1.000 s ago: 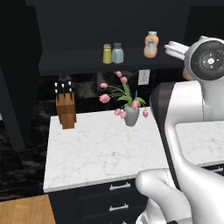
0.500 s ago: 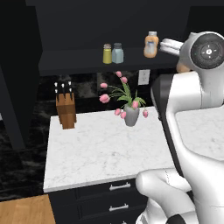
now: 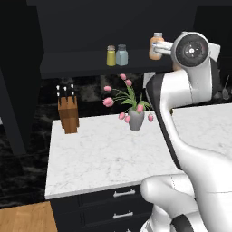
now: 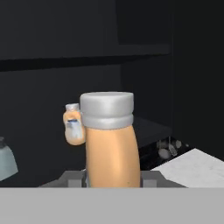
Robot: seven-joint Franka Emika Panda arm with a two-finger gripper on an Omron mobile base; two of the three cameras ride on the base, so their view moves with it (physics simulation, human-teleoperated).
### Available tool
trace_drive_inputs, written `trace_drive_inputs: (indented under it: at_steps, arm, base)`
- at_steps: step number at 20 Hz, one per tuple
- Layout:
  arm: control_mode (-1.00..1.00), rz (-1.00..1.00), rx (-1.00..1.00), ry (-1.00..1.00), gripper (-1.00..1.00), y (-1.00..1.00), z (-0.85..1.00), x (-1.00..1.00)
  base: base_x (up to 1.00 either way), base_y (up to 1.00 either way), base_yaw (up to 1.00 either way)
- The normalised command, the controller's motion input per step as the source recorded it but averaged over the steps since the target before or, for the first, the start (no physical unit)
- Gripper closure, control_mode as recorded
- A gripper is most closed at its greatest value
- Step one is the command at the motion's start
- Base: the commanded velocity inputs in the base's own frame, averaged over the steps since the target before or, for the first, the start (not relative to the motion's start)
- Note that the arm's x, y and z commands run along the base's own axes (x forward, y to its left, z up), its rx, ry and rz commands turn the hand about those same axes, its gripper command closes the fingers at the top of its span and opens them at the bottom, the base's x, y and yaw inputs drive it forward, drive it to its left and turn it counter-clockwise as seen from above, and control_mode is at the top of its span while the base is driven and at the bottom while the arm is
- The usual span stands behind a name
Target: Put the shaker and condiment bottle from the counter next to their counterparts in the cabinet.
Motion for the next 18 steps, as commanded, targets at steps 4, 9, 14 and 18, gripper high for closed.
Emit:
trace_drive_inputs:
  at_steps: [4, 9, 14, 18]
  arm:
    - [-1.0, 0.08, 0.0, 0.1, 1.0, 0.02, 0.0, 0.6]
    - [-1.0, 0.04, -0.07, 0.05, 1.0, 0.16, -0.14, 0.21]
    - [-1.0, 0.03, -0.04, -0.03, 1.0, 0.01, -0.03, 0.16]
    - [-1.0, 0.05, -0.02, -0.15, 1.0, 0.0, -0.02, 0.09]
  base:
    - [0.0, 0.0, 0.0]
    - [0.0, 0.0, 0.0]
    - [0.0, 0.0, 0.0]
    - [0.0, 0.0, 0.0]
